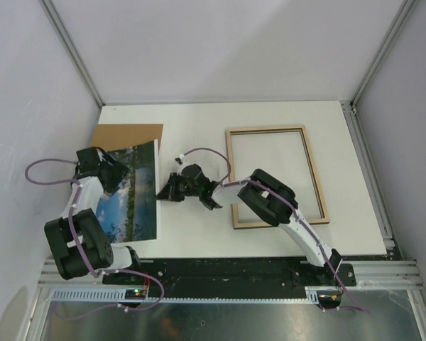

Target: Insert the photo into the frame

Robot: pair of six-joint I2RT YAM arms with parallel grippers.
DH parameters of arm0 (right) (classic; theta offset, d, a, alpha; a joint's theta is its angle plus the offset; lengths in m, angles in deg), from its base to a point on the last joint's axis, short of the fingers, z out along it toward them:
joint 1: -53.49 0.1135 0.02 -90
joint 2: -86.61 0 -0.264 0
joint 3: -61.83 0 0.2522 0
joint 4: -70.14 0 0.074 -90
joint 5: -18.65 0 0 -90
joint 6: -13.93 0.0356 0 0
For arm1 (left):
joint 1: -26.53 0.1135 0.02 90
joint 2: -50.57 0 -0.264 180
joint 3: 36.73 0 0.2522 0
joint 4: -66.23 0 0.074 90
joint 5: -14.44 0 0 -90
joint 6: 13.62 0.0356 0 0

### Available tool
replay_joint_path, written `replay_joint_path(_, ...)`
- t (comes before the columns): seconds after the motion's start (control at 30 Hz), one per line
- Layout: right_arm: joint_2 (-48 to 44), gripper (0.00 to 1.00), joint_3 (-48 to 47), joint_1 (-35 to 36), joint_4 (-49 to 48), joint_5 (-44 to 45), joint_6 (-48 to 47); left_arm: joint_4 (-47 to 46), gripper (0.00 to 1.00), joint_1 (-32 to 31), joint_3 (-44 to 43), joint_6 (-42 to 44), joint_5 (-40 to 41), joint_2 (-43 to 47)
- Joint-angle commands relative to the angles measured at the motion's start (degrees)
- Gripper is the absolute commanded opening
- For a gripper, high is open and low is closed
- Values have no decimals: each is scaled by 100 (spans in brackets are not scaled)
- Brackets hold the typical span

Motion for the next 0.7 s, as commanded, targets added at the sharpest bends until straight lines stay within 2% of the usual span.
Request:
replay_joint_path(0.0,-902,0,95,-178,578,76,-676,-34,78,-271,-473,317,-339,457)
replay_joint_path(0.2,-1701,0,388,-488,1466,26,-1216,143,80,-1262,-995,275,-44,662)
replay_joint_path(0.37,-2355,0,348,-795,2662,98,-1847,241,81,-2014,-1612,113,130,617)
replay_joint_path(0.53,-2872,0,119,-902,3932,605,-2524,469,81,-2894,-2531,62,493,274)
replay_joint_path(0.67,-3212,0,-149,-939,4806,927,-2926,535,80,-3308,-3109,-62,632,106)
